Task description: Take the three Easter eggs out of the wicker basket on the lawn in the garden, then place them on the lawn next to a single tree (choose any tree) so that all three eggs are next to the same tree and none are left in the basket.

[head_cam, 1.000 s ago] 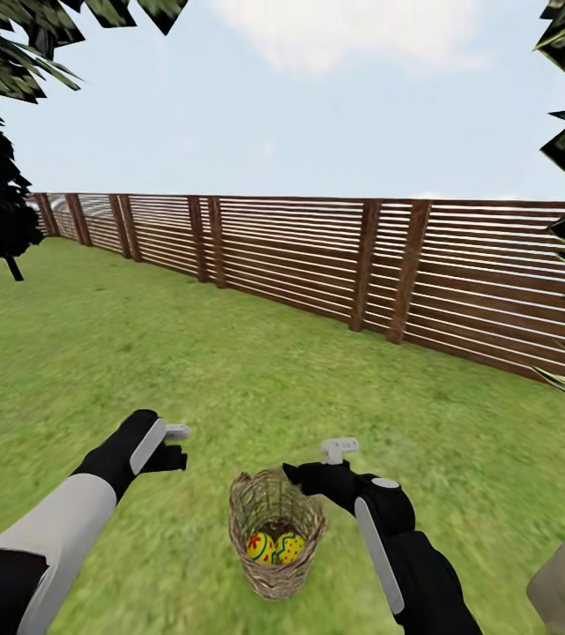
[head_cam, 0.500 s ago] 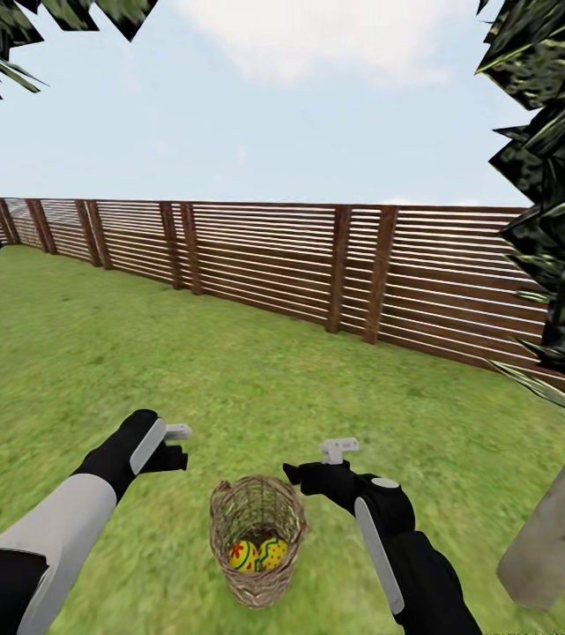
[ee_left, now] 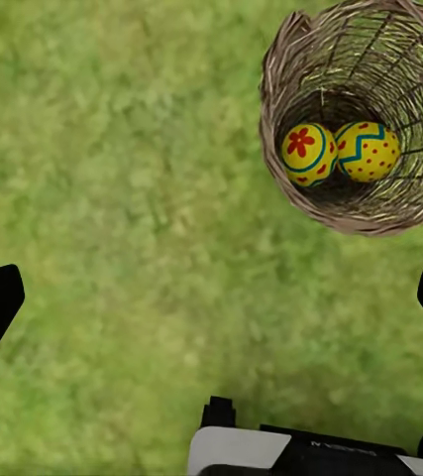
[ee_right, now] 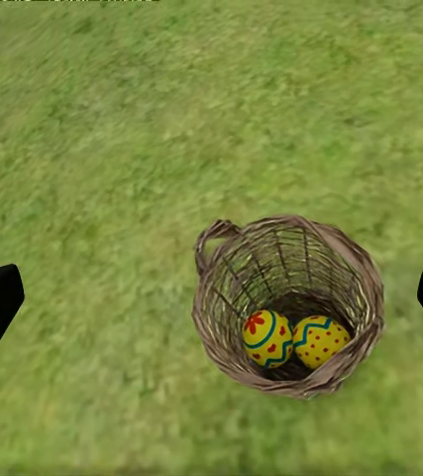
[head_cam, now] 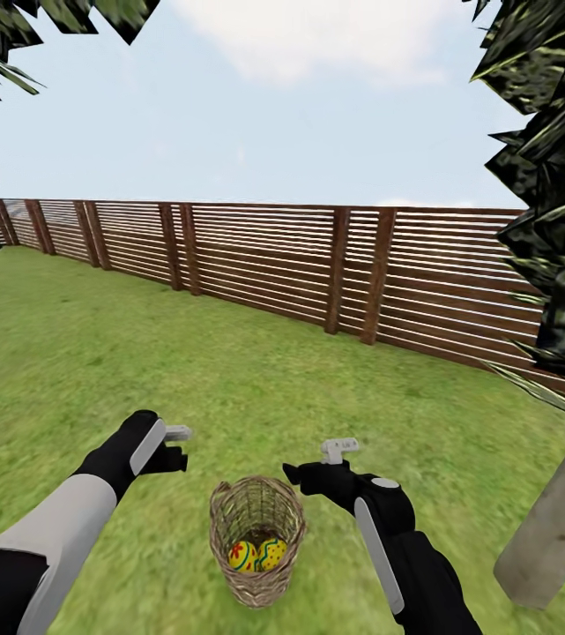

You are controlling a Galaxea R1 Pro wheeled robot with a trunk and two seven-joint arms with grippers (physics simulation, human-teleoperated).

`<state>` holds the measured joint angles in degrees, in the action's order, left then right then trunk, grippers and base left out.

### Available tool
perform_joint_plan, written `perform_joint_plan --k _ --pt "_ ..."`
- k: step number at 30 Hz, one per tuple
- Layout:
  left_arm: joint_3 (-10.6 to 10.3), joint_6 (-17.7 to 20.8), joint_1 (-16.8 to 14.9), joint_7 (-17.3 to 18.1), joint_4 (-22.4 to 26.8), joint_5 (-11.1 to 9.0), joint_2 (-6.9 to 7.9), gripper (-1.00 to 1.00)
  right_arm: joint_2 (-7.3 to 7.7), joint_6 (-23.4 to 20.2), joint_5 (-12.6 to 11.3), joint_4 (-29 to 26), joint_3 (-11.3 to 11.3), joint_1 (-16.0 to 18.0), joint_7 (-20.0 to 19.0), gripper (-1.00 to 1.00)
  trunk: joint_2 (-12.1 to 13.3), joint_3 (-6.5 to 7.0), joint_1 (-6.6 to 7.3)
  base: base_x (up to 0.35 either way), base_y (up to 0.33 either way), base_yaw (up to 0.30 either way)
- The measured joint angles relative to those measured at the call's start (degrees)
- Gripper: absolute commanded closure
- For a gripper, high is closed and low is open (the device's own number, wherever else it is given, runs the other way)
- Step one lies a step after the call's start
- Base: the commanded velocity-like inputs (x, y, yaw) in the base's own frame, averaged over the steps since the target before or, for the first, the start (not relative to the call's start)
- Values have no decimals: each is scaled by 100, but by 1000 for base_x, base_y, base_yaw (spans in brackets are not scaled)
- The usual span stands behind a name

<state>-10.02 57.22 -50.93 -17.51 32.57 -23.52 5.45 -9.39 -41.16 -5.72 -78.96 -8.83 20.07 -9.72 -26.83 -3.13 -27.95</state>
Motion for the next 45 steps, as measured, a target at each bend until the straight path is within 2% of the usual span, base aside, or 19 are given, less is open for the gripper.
perform_joint_plan --k 10,27,32,38,45 --pt "-1 2 -3 7 -30 -10 -1 -100 2 -3 2 -2 4 1 -2 -100 398 231 220 0 0 -202" --pt "0 11 -5 33 -38 14 -1 -100 0 -4 3 -2 3 3 -2 -100 395 335 219 0 0 -212" --pt "0 18 -4 53 -37 19 0 -100 1 -3 0 -1 1 4 -2 -100 395 349 219 0 0 -63" --pt "-6 22 -3 322 -36 20 0 -100 0 -3 0 -1 1 4 -2 -100 395 351 219 4 1 -10" --pt "-7 46 -4 365 -37 22 0 -100 0 -2 -1 1 0 4 -2 -100 395 351 222 173 101 -1"
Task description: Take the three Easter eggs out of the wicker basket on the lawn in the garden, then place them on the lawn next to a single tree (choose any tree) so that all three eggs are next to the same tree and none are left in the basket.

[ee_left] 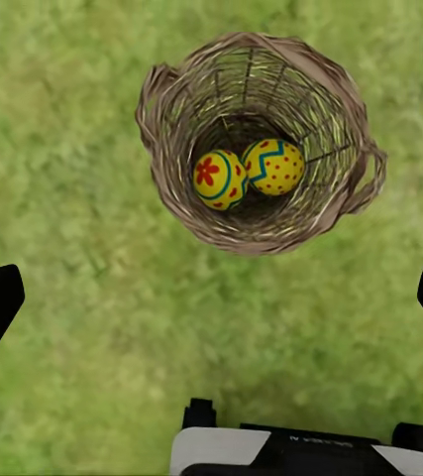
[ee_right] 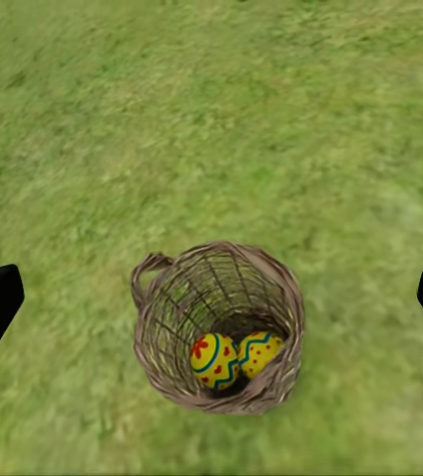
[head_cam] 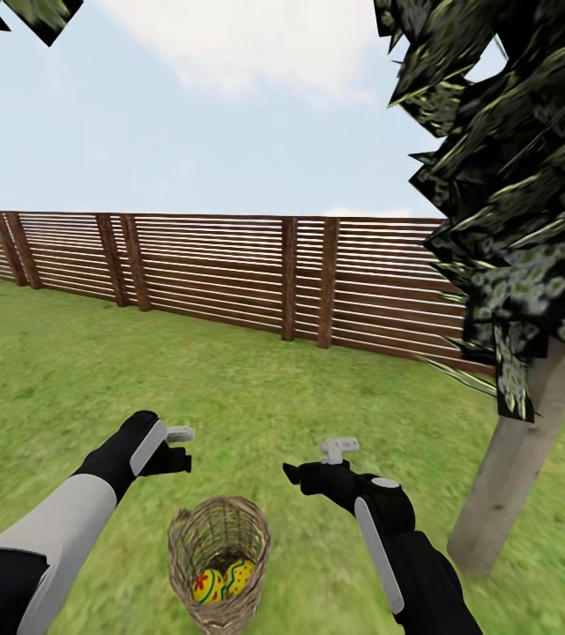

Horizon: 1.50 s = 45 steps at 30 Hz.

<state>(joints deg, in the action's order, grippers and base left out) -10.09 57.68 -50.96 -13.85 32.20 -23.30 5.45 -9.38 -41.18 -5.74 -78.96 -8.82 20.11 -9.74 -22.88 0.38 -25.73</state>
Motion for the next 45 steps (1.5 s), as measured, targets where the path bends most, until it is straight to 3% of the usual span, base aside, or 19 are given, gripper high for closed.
perform_joint_plan --k 14,25,45 --pt "-3 -6 -1 6 0 -7 0 -100 -1 -1 2 -1 1 0 0 -100 1 28 -2 165 61 -121" --pt "-2 -13 0 5 8 -15 0 -100 0 -1 8 0 0 0 -1 -100 1 31 -2 13 26 -13" --pt "-12 -31 1 -11 4 -5 1 -100 0 -1 10 -1 0 0 -1 -100 0 31 -2 177 37 0"
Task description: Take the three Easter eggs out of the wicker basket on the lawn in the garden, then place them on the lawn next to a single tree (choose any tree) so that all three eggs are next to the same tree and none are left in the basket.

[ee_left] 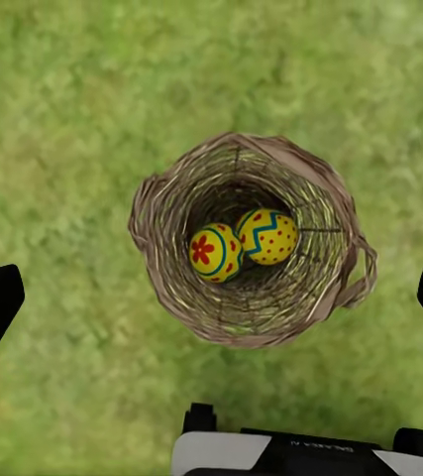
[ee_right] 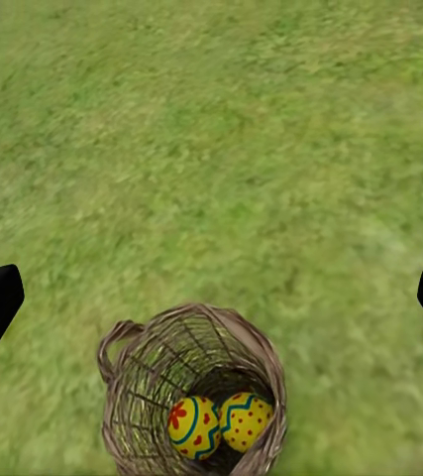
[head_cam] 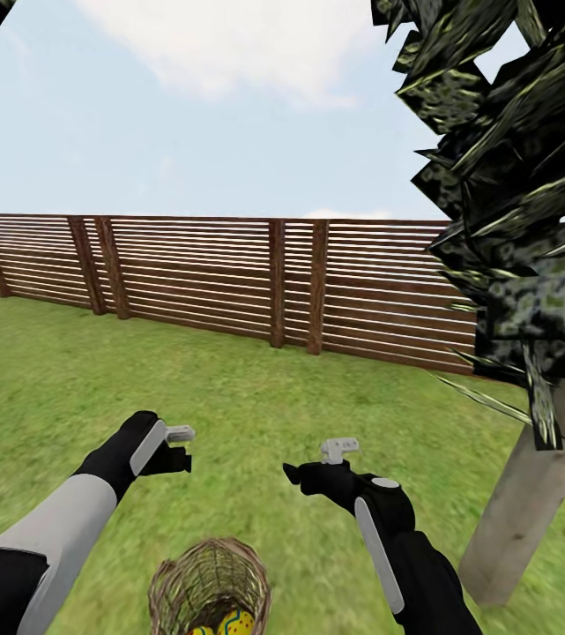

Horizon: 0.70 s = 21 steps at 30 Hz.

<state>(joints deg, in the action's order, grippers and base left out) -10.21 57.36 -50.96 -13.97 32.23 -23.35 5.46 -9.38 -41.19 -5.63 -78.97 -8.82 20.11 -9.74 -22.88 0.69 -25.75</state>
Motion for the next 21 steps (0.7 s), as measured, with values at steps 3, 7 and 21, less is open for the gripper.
perform_joint_plan --k 3,7,21 --pt "-11 -2 -1 -4 -2 13 -5 -100 -1 0 0 0 0 0 0 -100 1 0 0 20 0 0" --pt "-9 0 0 3 -3 19 -8 -100 0 0 0 0 0 0 0 -100 0 0 0 6 0 0" --pt "8 24 0 9 -4 18 0 -100 3 1 0 0 4 -2 0 -100 -315 -138 -175 0 0 0"
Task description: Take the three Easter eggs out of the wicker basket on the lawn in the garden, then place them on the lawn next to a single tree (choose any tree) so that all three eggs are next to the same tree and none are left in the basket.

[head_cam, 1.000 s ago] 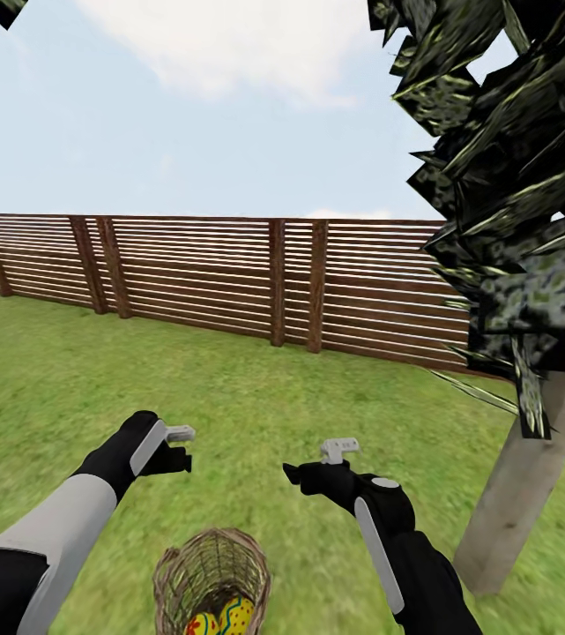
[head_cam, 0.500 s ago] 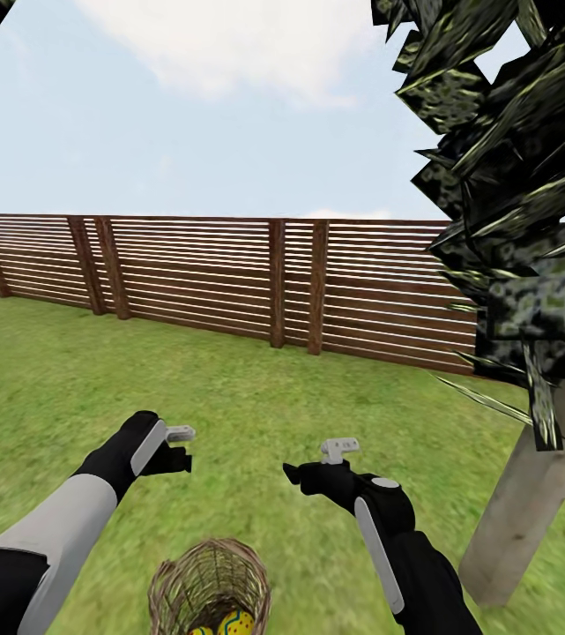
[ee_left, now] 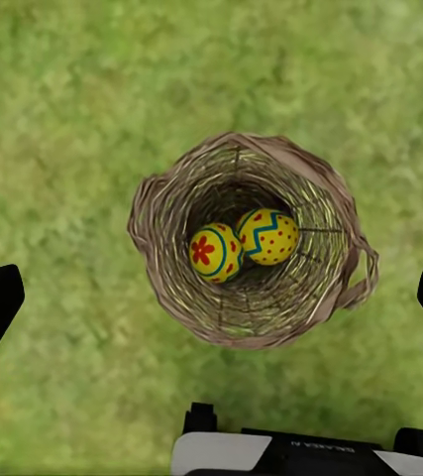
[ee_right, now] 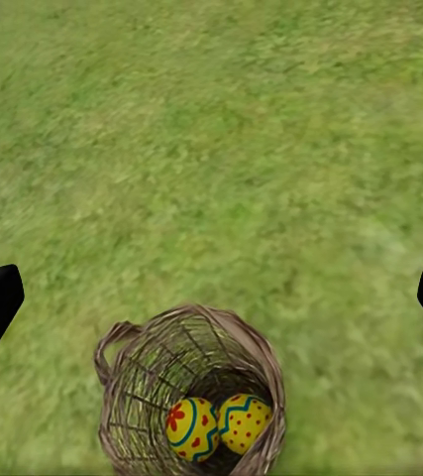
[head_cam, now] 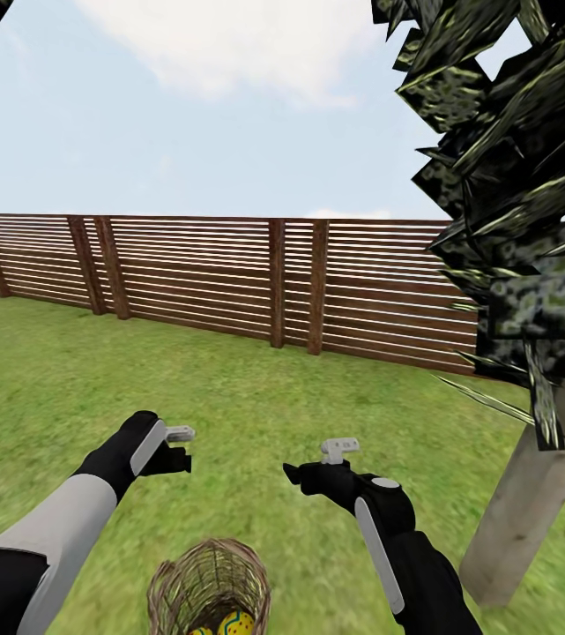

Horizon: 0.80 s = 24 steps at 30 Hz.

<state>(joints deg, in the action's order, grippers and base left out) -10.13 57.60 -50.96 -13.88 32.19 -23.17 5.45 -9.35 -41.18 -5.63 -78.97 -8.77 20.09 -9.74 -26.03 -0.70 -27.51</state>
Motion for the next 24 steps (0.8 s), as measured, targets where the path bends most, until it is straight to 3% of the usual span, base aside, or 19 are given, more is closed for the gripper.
perform_joint_plan --k 24 --pt "19 -24 -30 -5 -527 -20 1 -100 4 1 12 1 4 -2 9 -100 -961 -427 -528 0 0 0"
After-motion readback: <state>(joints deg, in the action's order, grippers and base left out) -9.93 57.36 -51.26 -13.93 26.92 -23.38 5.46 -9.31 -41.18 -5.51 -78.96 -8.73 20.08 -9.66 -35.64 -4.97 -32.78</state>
